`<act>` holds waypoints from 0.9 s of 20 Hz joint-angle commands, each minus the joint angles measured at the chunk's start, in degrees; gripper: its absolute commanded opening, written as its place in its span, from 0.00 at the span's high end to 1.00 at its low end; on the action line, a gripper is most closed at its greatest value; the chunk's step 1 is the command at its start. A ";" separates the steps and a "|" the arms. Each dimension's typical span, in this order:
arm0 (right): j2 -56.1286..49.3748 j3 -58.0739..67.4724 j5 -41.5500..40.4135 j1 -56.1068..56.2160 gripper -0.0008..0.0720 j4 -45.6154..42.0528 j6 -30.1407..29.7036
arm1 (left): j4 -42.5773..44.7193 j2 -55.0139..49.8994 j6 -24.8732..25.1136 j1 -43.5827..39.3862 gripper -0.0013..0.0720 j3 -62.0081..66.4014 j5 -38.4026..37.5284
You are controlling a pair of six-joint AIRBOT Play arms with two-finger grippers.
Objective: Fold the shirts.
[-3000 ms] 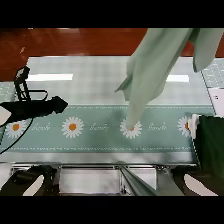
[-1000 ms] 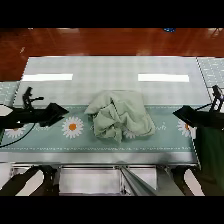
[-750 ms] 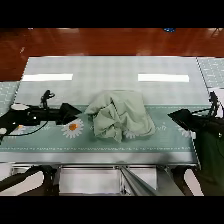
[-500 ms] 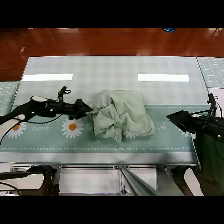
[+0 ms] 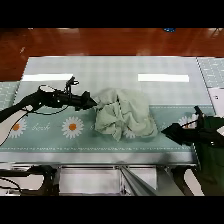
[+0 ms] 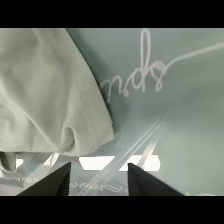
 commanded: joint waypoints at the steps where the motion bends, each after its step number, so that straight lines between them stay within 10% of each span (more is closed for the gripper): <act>1: -4.57 -2.23 -5.62 6.75 0.43 4.55 0.92 | 0.55 -0.09 -0.07 -0.20 0.96 0.63 -1.01; 6: -18.03 1.73 -17.92 18.75 0.44 14.32 1.09 | 0.50 -0.04 -1.36 -0.22 0.96 0.63 -2.01; 9: -25.00 9.20 -16.39 22.95 0.96 17.84 -3.04 | 0.52 0.04 -1.42 2.16 0.96 2.03 -6.88; 18: -19.17 61.57 -5.09 18.95 0.96 3.41 5.07 | 0.52 17.86 -8.74 22.49 0.96 30.45 -15.04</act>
